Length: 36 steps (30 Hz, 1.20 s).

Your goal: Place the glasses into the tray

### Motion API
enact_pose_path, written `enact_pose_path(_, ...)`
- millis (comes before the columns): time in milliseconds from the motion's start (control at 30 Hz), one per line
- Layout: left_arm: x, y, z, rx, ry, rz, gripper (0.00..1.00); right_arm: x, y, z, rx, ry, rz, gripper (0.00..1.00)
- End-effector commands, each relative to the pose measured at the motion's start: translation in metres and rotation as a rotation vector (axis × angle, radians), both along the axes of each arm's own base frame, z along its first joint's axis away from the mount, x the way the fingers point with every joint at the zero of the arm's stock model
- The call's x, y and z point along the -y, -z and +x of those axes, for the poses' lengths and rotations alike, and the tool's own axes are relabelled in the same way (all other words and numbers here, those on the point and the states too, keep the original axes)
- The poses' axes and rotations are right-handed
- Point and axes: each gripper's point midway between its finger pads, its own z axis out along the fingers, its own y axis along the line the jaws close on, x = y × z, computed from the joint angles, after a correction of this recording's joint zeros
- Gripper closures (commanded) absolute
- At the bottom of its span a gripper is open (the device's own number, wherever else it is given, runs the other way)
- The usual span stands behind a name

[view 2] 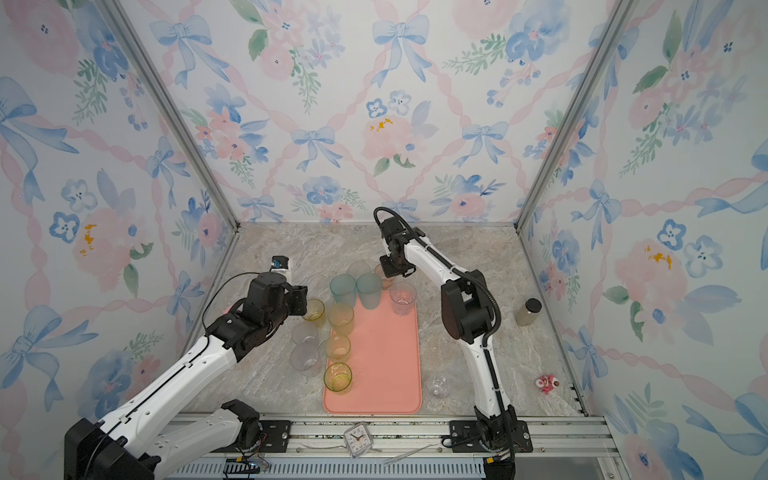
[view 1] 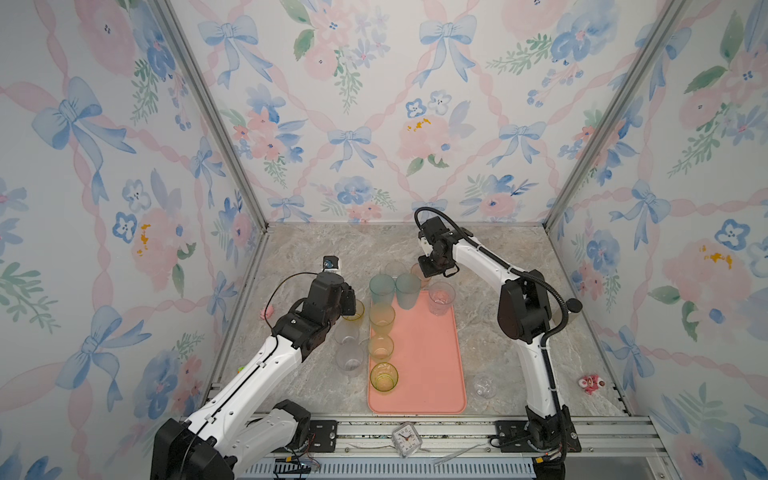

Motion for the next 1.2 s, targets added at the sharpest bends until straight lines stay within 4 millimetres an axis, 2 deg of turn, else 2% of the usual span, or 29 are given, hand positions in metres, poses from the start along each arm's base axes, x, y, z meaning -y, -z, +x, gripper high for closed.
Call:
enact_pose_path(0,0.0,0.007,0.001,-0.009,0.017,0.015,0.64,0.008,-0.029,0.008,0.079,0.02,-0.007,0.98)
enact_pose_path(167,0.0,0.01,-0.001,-0.013,0.023,0.015,0.64,0.02,-0.056,0.014,0.159,0.055,-0.003,0.99)
enact_pose_path(333,-0.004,0.01,-0.005,-0.004,0.013,0.017,0.65,0.038,-0.099,0.017,0.263,0.096,0.015,0.99)
enact_pose_path(500,-0.008,0.013,-0.008,-0.003,0.0,0.023,0.65,0.053,-0.144,0.002,0.342,0.102,0.019,0.99)
enact_pose_path(633,-0.007,0.008,-0.008,0.014,-0.001,0.007,0.65,0.065,-0.176,-0.028,0.383,0.101,0.052,0.99)
enact_pose_path(667,-0.009,0.021,-0.011,-0.01,0.001,0.016,0.65,0.066,-0.181,-0.038,0.382,0.096,0.07,0.99)
enact_pose_path(800,-0.009,0.022,-0.012,-0.008,-0.001,0.019,0.65,0.068,-0.196,-0.087,0.375,0.061,0.122,0.99)
enact_pose_path(967,-0.011,0.023,-0.011,-0.006,-0.011,0.028,0.65,0.061,-0.189,-0.146,0.313,-0.029,0.084,0.99)
enact_pose_path(1033,-0.012,0.023,-0.011,-0.003,-0.014,0.031,0.65,0.051,-0.179,-0.17,0.271,-0.079,0.063,0.99)
enact_pose_path(1167,-0.012,0.021,-0.011,0.002,-0.013,0.03,0.65,0.032,-0.152,-0.204,0.198,-0.137,0.053,0.98)
